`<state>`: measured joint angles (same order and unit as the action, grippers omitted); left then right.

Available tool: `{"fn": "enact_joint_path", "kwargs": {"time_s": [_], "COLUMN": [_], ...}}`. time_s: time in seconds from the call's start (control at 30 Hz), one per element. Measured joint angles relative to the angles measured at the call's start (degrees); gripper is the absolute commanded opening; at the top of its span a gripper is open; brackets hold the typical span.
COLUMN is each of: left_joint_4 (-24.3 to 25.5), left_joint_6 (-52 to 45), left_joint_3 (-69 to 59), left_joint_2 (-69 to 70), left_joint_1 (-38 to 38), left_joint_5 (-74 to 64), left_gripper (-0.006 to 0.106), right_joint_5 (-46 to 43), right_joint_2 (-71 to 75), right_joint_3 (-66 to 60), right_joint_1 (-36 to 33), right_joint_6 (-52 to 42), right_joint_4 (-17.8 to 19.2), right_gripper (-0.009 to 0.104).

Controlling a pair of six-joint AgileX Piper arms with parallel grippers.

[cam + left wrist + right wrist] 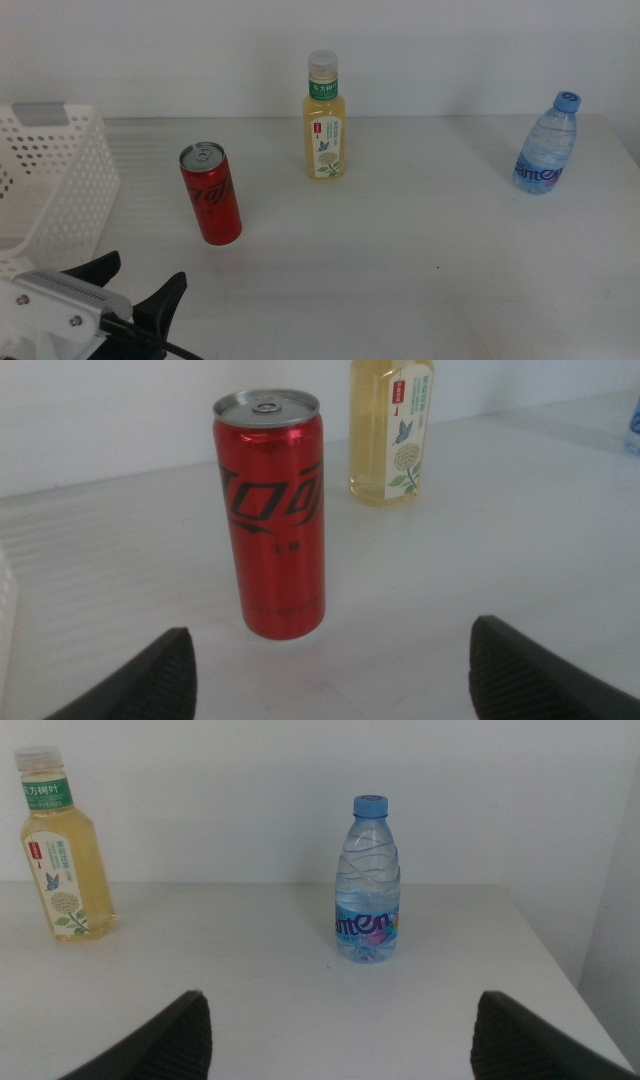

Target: Use arms to grab the bottles and put them into the dustbin to the left of the table.

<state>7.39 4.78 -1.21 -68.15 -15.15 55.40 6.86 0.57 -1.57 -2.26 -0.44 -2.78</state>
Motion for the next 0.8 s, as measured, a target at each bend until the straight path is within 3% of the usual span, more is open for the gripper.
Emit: {"fn": "enact_joint_path", "kwargs": {"time_s": [0.8], "left_joint_4": [-0.34], "left_joint_6": [0.42], "left_joint_3": [0.04], "left_joint_2": [-7.68], "left_joint_1": [0.00], "left_joint_5": [1.93], "left_gripper": [0.089], "right_joint_5": [0.00], "right_joint_2": [0.00], "right_joint_3": [0.00], "right_joint_1": [0.00], "right_joint_6": [0.00], "right_joint_4": [0.00], "right_gripper": [0.068]}}
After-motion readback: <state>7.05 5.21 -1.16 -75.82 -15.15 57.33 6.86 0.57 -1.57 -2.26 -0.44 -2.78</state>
